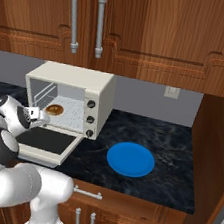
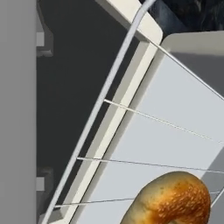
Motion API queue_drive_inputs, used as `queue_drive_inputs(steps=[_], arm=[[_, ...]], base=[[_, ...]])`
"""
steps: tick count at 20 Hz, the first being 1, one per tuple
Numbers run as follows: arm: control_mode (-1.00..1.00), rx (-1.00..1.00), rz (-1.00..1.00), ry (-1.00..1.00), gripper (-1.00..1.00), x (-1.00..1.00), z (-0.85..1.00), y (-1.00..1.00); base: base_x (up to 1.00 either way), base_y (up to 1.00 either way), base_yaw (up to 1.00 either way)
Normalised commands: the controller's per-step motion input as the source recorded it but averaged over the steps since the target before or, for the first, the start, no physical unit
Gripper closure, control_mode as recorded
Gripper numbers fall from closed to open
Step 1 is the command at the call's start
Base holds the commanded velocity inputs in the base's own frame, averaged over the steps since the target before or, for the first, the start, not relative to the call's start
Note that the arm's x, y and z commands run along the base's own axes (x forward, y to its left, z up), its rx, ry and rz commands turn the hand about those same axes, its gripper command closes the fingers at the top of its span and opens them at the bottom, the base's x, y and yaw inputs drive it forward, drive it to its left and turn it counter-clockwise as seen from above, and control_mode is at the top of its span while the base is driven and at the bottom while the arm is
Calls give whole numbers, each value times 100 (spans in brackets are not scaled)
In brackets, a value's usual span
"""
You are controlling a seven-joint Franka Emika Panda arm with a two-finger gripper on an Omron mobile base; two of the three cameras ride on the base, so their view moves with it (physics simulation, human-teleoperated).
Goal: Pick up the bagel from the plate, place it on the toaster oven rack, close the door, and set the timer.
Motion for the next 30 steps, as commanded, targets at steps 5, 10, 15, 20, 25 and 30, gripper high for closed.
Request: queue_drive_inputs(steps=[5,10,15,20,25,30], arm=[[-100,0,-3,0,-100,35,-6,12],[-100,0,-3,0,-100,46,0,16],[-100,0,-4,0,-100,53,3,12],[-100,-1,-4,0,-100,37,3,4],[-100,-3,-1,-3,-100,-26,10,0],[-100,-3,0,-5,-100,-96,34,-12]], base=[[0,0,0],[0,0,0],[0,0,0],[0,0,0],[0,0,0],[0,0,0]])
